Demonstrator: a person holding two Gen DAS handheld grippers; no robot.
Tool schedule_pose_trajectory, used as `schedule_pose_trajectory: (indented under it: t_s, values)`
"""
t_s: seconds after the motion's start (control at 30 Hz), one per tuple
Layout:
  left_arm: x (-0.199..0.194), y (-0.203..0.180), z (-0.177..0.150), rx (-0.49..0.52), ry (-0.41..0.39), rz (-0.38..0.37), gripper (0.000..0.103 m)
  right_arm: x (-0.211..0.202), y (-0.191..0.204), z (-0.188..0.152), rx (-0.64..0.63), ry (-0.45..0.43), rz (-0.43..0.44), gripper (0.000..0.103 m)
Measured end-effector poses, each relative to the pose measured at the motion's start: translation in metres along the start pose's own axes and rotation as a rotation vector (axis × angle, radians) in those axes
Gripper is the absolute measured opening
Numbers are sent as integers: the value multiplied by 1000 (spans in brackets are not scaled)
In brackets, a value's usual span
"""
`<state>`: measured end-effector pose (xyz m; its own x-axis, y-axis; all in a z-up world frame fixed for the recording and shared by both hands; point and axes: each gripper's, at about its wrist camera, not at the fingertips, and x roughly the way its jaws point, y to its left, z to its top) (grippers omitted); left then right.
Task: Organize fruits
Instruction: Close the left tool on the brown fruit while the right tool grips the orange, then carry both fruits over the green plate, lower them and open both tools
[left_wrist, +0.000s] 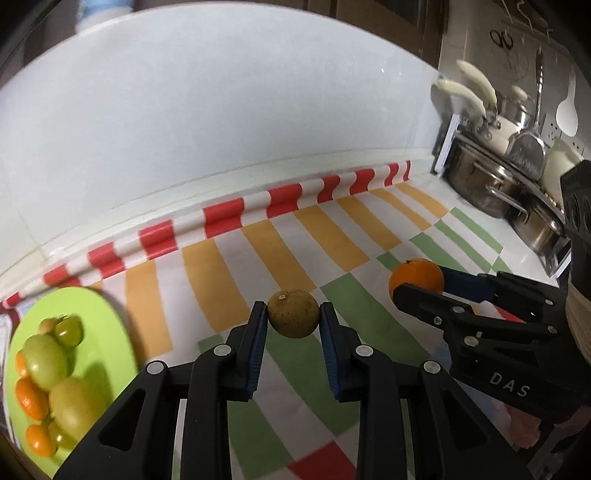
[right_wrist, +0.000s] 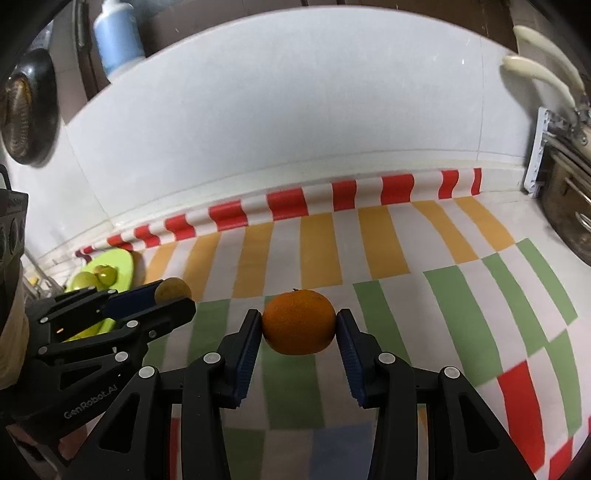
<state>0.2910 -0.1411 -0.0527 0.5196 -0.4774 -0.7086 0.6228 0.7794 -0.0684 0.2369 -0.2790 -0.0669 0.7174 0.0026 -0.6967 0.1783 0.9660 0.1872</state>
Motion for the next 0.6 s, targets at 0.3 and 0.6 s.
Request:
schedule_pose_trajectory:
  t_s: [0.3, 0.6]
  values:
    - [-55, -2, -21, -50, -40, 35, 29, -48, 22, -12, -19, -41, 30, 43]
    - [-99, 4, -50, -101, -66, 67, 29, -80, 48, -28, -69, -43, 71, 43]
